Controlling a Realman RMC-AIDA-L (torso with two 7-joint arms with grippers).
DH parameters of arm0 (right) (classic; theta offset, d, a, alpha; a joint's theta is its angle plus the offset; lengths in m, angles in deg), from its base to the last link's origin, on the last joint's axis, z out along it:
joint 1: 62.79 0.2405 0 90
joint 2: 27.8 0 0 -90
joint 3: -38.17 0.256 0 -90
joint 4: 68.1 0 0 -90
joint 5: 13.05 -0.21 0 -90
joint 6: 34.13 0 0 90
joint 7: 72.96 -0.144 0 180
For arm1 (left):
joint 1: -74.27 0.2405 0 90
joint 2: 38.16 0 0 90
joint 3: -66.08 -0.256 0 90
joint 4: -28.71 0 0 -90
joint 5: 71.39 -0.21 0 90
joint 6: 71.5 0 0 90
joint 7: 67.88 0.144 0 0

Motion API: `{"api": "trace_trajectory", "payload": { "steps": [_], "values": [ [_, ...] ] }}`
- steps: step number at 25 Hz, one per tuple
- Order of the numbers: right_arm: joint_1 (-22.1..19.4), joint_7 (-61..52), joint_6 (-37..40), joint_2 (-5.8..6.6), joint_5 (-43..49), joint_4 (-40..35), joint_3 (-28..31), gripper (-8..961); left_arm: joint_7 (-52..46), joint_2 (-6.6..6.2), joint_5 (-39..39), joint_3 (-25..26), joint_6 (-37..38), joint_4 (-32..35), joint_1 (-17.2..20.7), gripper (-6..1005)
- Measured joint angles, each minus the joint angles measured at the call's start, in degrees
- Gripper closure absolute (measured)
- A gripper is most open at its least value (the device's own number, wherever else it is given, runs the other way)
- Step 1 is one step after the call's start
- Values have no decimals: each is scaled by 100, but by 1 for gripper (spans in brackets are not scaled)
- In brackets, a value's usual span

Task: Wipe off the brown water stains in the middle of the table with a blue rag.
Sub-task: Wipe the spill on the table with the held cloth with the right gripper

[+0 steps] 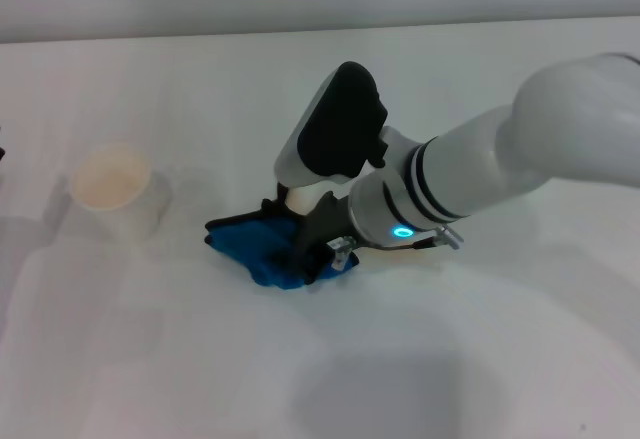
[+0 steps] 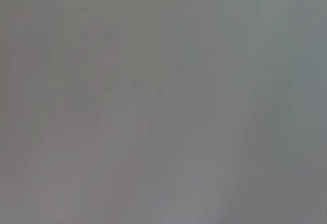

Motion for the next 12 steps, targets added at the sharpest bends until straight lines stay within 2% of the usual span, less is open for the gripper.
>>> {"api": "trace_trajectory", "payload": {
  "steps": [6, 12],
  "values": [
    [1, 3, -839, -1, -222, 42, -582, 827, 0, 0, 25, 10, 0, 0, -8, 159],
    [25, 4, -1246, -1, -250, 152, -754, 826, 0, 10, 31, 10, -26, 6, -9, 159]
  ]
}}
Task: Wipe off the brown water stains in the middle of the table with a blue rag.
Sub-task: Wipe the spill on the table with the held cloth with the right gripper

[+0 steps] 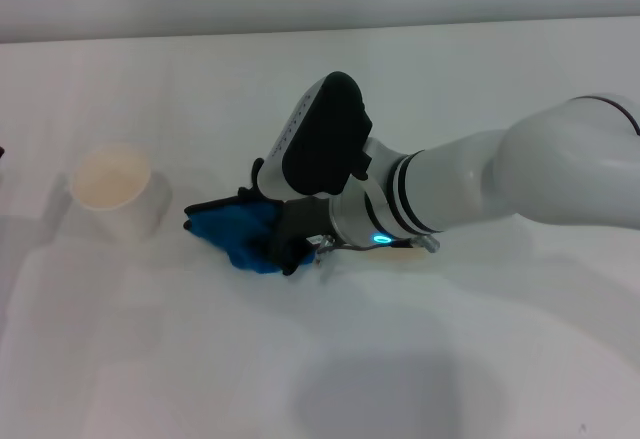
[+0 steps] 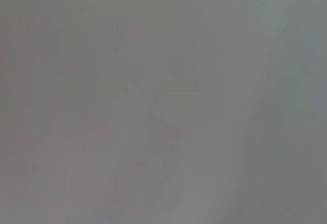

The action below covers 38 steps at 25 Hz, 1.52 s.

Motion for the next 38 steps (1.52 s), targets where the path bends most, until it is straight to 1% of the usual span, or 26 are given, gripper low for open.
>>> {"api": "trace_trajectory", "payload": {
  "steps": [9, 14, 20, 24, 27, 30, 32, 35, 38],
  "values": [
    [58, -5, -608, 0, -33, 481, 7, 826, 0, -2, 11, 0, -58, 21, -8, 160],
    [73, -7, -817, 3, 7, 636, 35, 827, 0, -2, 11, 0, -58, 26, 3, 160],
    [76, -7, -1032, 18, 61, 930, 288, 826, 0, 0, 11, 0, -57, 40, 40, 158],
    [28, -4, -1442, 18, 59, 1204, 409, 825, -47, 6, 10, -6, -54, 46, 63, 159],
    [-27, -3, -1600, 17, 38, 1242, 413, 826, -65, 7, 11, -27, -53, 47, 73, 159],
    [-42, -1, -1549, 12, 17, 1183, 386, 828, -66, 7, 8, -35, -52, 47, 74, 158],
    [-59, -1, -1377, 7, -3, 1015, 298, 829, -67, 7, -6, -38, -50, 47, 76, 158],
    [-153, -2, -1028, 4, -128, 589, 74, 829, -71, 7, -7, -38, -48, 47, 78, 158],
    [-369, -2, -598, 24, -196, 47, -13, 829, -76, 7, -11, -42, -45, 47, 111, 159]
  ]
}}
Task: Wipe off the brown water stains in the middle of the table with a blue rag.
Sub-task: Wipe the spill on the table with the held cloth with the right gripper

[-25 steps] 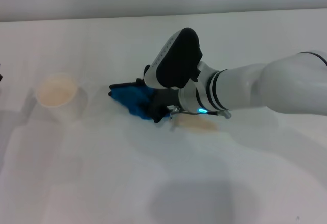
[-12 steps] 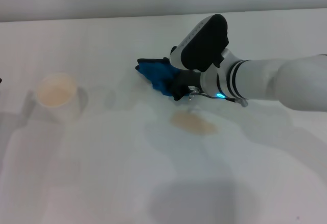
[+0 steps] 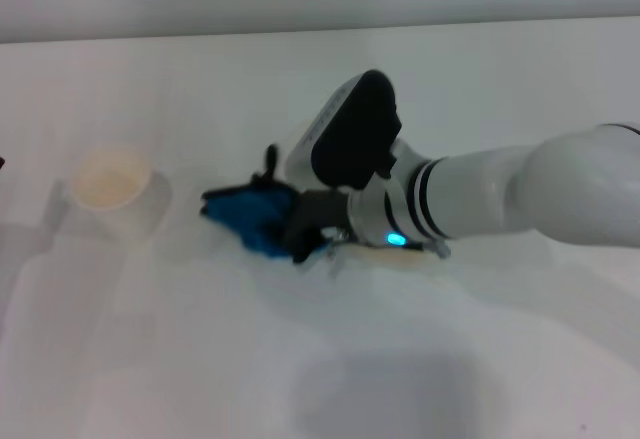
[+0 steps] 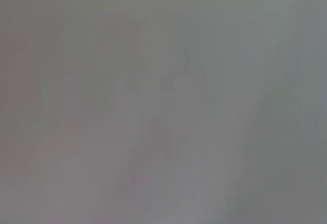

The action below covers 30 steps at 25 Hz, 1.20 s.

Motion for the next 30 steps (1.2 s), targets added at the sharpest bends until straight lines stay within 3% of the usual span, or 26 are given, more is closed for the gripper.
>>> {"api": "trace_trajectory", "payload": {
  "steps": [5, 16, 19, 22, 30],
  "values": [
    [-335, 8, 507, 60, 77, -518, 122, 829, -2, 0, 5, -2, 15, 0, 35, 159],
    [-793, 18, 360, 80, 937, -143, 1629, 828, -3, -8, 13, 23, 5, 0, 6, 158],
    [-774, 19, 318, 65, 956, -64, 1809, 828, -3, -10, 13, 20, 0, 0, -6, 159],
    [-646, 20, 298, 15, 894, -47, 1543, 829, -3, -8, 14, 16, -3, 0, -18, 160],
    [-249, 20, -6, -22, 213, -306, 28, 829, -3, 0, 13, 11, -12, -9, -24, 159]
  ]
}}
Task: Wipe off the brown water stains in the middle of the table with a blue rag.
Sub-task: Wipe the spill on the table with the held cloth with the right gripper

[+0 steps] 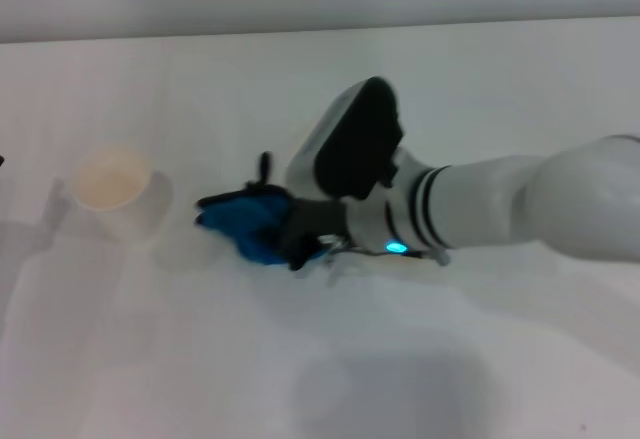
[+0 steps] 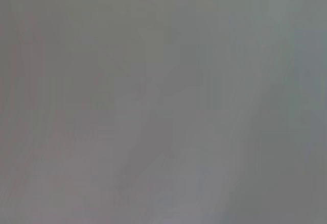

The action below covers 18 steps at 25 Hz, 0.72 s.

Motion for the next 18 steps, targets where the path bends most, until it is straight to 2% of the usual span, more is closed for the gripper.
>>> {"api": "trace_trajectory", "payload": {
  "steps": [6, 13, 18],
  "values": [
    [119, -5, -763, 0, -87, -23, -462, 829, 0, 0, 0, -5, 0, 10, -2, 159],
    [779, -9, -1494, -2, -658, 949, -804, 829, 0, 11, 0, -14, -1, 17, -7, 158],
    [1064, -11, -1834, -2, -693, 1370, -802, 829, 0, 19, -6, -14, -5, 18, 6, 159]
  ]
}}
